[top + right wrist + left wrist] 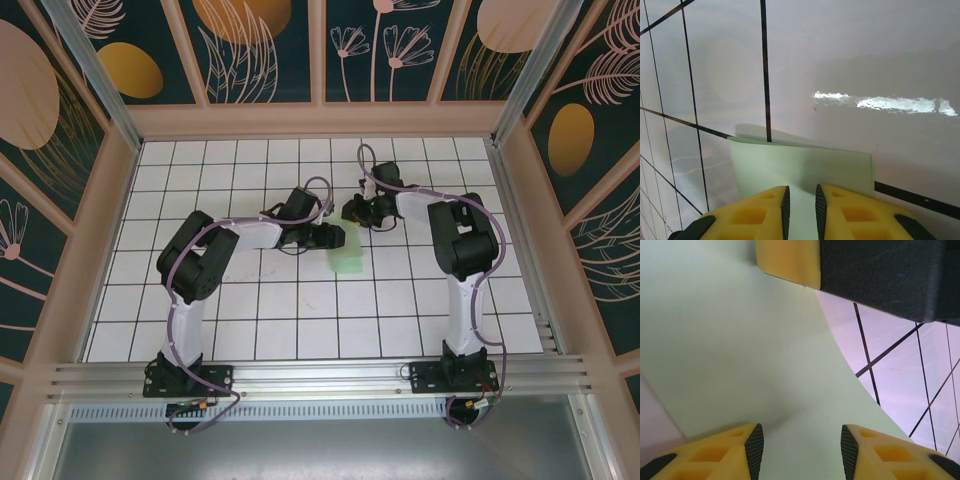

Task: Fold a paper plane with a square sheet of paper (fold left side to right side)
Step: First fold the square sheet of paper in half at the center of the table.

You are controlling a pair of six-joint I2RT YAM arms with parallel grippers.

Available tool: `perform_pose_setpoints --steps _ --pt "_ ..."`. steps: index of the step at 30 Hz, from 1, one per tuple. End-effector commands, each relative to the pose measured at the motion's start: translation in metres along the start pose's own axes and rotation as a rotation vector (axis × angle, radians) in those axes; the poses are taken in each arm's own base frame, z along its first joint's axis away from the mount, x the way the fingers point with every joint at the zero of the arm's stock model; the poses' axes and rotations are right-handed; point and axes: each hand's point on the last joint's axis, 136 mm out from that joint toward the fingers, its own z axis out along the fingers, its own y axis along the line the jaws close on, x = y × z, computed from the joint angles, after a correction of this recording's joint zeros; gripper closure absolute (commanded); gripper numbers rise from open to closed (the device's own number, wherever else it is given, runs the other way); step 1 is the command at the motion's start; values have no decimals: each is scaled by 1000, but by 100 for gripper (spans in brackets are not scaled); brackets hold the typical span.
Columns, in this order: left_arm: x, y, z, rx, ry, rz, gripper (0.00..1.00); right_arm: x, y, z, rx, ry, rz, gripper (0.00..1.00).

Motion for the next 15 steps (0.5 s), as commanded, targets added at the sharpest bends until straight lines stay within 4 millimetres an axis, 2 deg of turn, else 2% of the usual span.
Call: perform_pose_setpoints --steps 1,15 --pt "22 1 1 -8 50 23 52 50 -58 17 196 129 94 74" --pt "38 -14 -6 1 61 141 52 54 -58 20 214 136 97 74"
